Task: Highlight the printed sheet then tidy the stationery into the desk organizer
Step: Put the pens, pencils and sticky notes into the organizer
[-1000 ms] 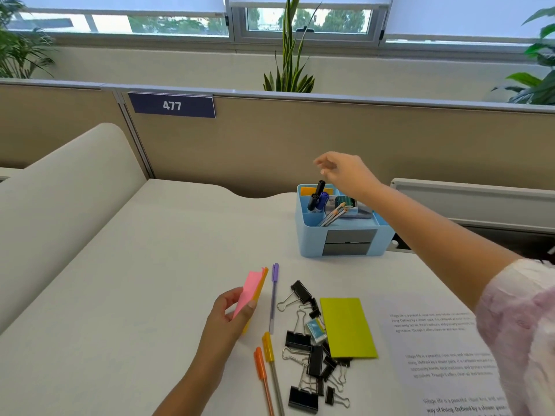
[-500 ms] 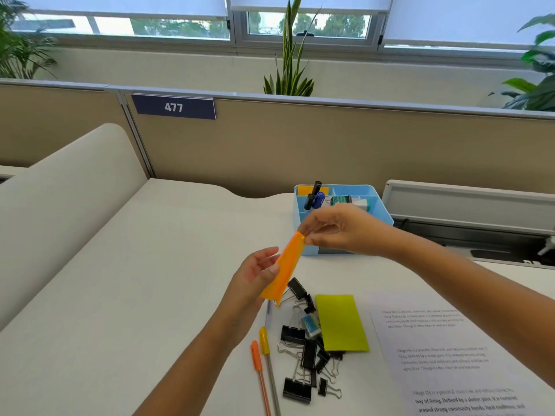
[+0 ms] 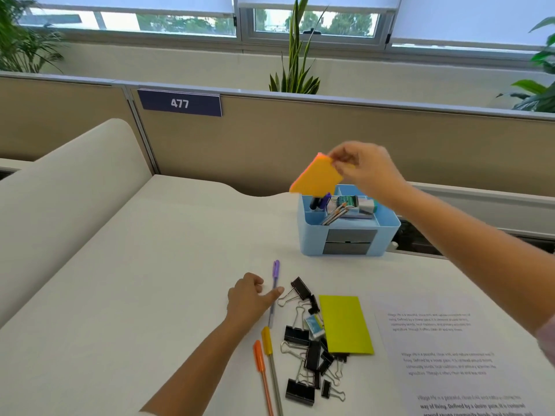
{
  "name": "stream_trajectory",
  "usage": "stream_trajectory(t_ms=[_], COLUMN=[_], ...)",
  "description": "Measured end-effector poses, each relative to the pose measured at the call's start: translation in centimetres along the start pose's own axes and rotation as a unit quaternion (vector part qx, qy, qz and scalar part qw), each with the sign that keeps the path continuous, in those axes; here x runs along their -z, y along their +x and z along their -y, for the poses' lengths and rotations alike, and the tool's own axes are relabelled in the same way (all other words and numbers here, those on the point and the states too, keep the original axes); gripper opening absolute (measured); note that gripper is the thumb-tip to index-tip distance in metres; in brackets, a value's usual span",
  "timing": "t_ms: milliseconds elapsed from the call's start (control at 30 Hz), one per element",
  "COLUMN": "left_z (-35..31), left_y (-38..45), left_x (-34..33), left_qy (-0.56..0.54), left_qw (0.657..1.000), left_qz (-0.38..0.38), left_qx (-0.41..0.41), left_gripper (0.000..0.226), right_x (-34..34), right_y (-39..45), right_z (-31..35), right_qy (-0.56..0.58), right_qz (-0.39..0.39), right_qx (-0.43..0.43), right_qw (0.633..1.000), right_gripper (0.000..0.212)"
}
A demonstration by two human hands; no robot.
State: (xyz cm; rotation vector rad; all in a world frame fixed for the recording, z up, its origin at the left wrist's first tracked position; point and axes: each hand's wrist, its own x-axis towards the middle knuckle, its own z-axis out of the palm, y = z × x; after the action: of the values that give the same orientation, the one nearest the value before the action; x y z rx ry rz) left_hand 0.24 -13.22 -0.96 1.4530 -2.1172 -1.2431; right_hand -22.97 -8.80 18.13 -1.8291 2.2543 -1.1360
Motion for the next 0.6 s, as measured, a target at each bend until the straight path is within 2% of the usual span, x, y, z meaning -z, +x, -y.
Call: stream_trajectory(t_ms=[100, 167, 300, 600], left_z=[0.5, 0.4, 0.8, 0.6], left_y=[0.8, 1.2, 1.8, 2.2], left_x=[-0.9, -1.0, -1.1, -0.8], left_qy=[-0.004, -0.012, 0.018, 0.061], left_qw=[0.999, 0.998, 0.996, 0.995], left_qz=[-0.022, -0.028, -0.026, 0.002], left_qx=[-0.050, -0.059, -0.081, -0.075], left_gripper=[0.041, 0.040, 0.033, 0.038], right_x=[0.3, 0.0, -1.7, -3.9], right_y=[2.9, 4.4, 5.1, 4.2], right_z=[-1.6, -3.0, -5.2, -6.4], right_qy=[-0.008, -0.020, -0.061, -0.049], right_qz=[-0.110, -0.128, -0.052, 0.006], right_qx=[-0.023, -0.058, -0.102, -0.137], right_qw=[0.994, 0.990, 0.992, 0.989], right_gripper=[0.019, 0.019, 0.020, 0.024])
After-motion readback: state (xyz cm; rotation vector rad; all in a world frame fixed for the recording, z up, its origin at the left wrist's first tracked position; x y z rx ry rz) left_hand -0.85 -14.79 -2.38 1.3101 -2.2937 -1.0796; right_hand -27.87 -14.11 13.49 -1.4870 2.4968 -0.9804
